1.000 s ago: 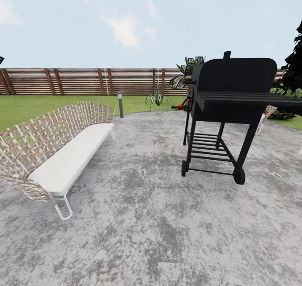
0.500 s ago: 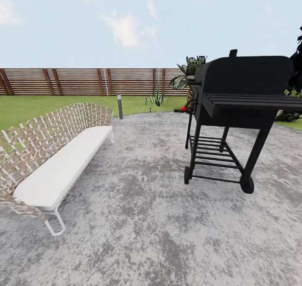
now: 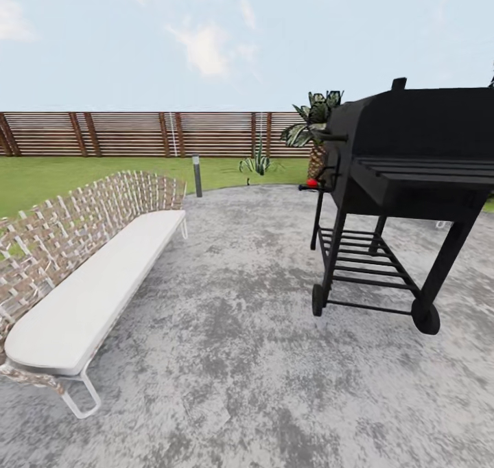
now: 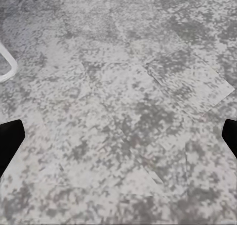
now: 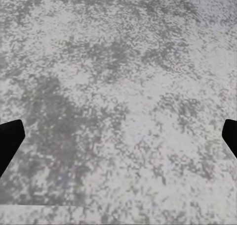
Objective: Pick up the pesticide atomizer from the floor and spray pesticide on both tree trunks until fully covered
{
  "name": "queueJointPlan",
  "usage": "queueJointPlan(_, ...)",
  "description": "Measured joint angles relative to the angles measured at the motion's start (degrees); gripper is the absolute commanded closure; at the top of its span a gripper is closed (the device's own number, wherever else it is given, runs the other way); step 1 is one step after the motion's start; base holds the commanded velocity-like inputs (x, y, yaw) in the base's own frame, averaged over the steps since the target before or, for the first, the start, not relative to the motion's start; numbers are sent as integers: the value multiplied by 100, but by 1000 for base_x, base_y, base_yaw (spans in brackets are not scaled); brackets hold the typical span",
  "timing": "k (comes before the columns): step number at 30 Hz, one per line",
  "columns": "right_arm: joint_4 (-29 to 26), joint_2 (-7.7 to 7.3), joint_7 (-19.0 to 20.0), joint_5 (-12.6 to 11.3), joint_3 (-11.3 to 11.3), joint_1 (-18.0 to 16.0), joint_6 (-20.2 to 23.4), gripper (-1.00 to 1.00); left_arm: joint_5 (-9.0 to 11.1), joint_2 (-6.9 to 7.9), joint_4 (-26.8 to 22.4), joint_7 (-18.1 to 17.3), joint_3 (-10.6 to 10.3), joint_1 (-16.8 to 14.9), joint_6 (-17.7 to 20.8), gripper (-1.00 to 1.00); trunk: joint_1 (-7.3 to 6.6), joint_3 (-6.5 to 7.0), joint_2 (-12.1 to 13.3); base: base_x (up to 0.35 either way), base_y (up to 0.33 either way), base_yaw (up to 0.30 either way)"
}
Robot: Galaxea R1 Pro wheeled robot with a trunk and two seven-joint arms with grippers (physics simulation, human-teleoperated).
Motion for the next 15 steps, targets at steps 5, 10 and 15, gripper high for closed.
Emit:
queueJointPlan(5, 7, 0, 3, 0, 4, 0, 0, -100, 0, 0, 0, 1, -4, -1, -4, -100, 0, 0, 0, 339, 137, 0)
queueJointPlan(10, 7, 2, 3, 0, 5, 0, 0, -100, 0, 0, 0, 0, -7, -2, -6, -100, 0, 0, 0, 340, 134, 0)
queueJointPlan(15, 8, 1, 3, 0, 6, 0, 0, -100, 0, 0, 0, 0, -8, -1, -6, -100, 0, 0, 0, 340, 117, 0)
